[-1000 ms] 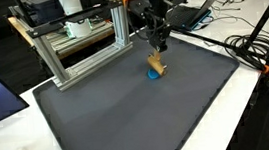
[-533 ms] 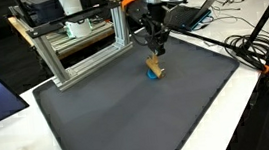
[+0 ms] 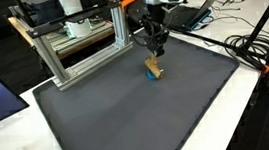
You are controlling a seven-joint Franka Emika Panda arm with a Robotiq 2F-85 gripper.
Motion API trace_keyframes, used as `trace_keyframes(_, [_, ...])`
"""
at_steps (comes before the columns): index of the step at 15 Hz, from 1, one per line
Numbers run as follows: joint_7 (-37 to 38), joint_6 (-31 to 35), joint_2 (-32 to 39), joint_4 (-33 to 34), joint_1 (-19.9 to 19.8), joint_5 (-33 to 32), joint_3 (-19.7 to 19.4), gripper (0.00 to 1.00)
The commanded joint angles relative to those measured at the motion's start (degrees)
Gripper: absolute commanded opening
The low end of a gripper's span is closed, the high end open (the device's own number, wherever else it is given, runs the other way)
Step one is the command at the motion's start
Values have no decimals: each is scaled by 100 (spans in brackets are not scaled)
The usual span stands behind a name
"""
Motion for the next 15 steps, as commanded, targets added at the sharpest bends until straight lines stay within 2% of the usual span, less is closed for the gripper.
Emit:
trace_keyframes(1, [-15,-73,-6,-32,-25,-146,-15,22])
trace_keyframes(15, [190,95,39,-212,81,-670,-116,22])
